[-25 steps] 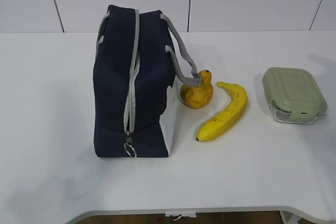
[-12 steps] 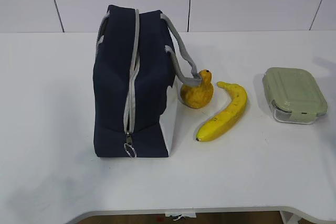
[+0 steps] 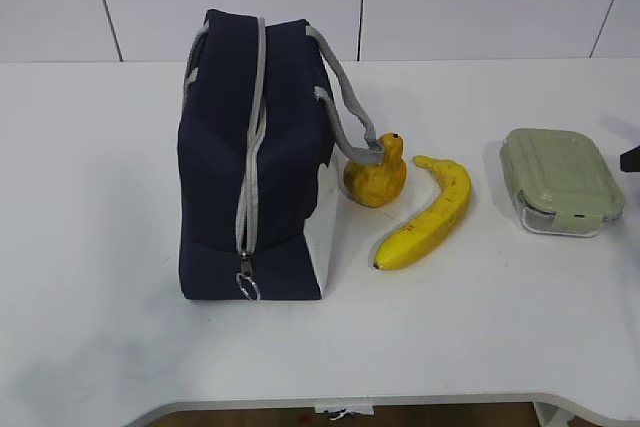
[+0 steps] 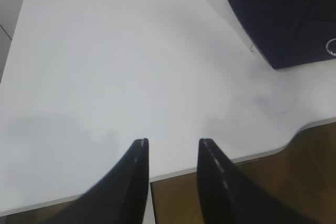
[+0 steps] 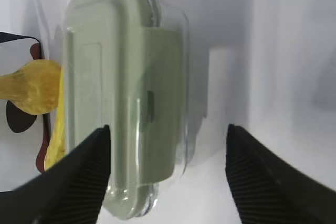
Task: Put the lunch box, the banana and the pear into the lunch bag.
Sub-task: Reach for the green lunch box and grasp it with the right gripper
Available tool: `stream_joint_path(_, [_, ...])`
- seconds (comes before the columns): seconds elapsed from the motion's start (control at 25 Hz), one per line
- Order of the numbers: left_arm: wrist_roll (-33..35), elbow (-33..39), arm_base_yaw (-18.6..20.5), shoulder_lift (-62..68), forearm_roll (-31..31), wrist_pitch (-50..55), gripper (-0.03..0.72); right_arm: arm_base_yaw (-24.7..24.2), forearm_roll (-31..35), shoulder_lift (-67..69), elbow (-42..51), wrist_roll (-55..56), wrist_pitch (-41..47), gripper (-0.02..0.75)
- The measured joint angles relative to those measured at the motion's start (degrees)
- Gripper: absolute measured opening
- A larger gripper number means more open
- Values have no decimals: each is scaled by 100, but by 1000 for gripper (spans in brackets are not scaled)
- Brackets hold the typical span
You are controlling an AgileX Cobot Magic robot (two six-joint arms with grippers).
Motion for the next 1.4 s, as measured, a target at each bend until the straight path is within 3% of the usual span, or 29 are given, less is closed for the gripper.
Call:
stream_joint_path(0.6, [0, 0, 0, 0, 0, 0, 243, 26, 671, 287, -97, -619, -43, 517])
stream_joint_path(1.24, [-12, 0, 0, 0, 0, 0, 243, 537, 835, 550, -104, -836, -54, 517])
stream_joint_path(1.4, [-12, 0, 0, 0, 0, 0, 243, 626, 836, 572, -113, -870, -54, 575])
